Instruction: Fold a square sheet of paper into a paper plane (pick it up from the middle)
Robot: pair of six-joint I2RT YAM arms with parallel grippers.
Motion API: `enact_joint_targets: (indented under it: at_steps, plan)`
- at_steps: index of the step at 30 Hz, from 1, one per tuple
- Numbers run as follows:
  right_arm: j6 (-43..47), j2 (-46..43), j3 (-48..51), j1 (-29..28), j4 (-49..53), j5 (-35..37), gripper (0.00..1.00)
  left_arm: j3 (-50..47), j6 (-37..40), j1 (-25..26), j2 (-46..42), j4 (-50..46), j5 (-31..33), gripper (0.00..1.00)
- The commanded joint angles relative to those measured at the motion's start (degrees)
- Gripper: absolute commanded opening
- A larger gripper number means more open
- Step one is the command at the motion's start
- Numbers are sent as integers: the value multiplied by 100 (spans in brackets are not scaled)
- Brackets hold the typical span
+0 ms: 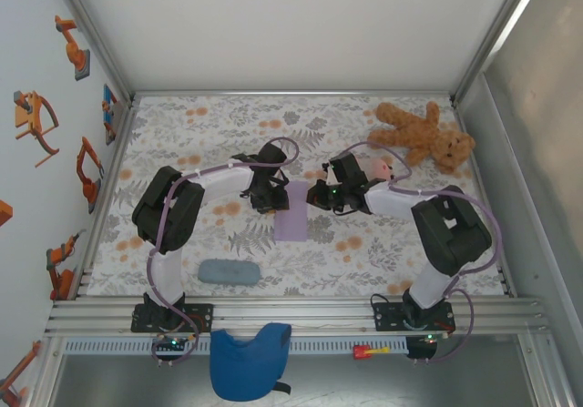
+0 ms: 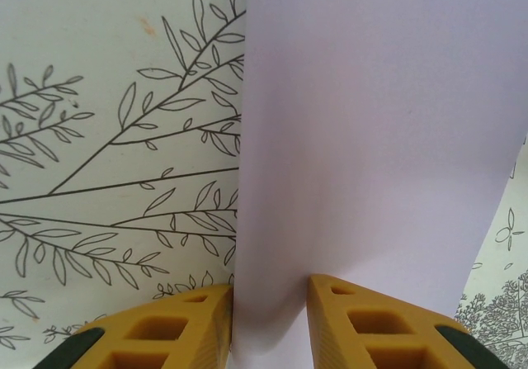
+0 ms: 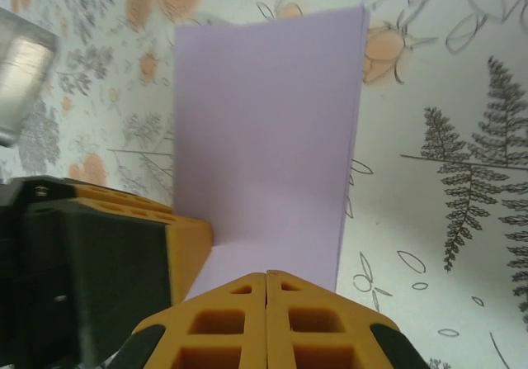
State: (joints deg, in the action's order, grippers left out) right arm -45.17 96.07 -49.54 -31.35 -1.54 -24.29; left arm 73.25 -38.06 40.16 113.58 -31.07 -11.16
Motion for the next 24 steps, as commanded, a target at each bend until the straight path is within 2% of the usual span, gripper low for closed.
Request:
enact_joint_targets:
  at_steps: [1,11,24]
  plan:
    - [91,-446,120,-37,137,384,6,-435,299,205,914,505,141,32]
    - [-398,-609,641,-116,-412,427,6,-409,420,205,978,527,115,31]
    - [-610,233,179,-506,-531,228,3,-409,431,204,1027,503,132,32]
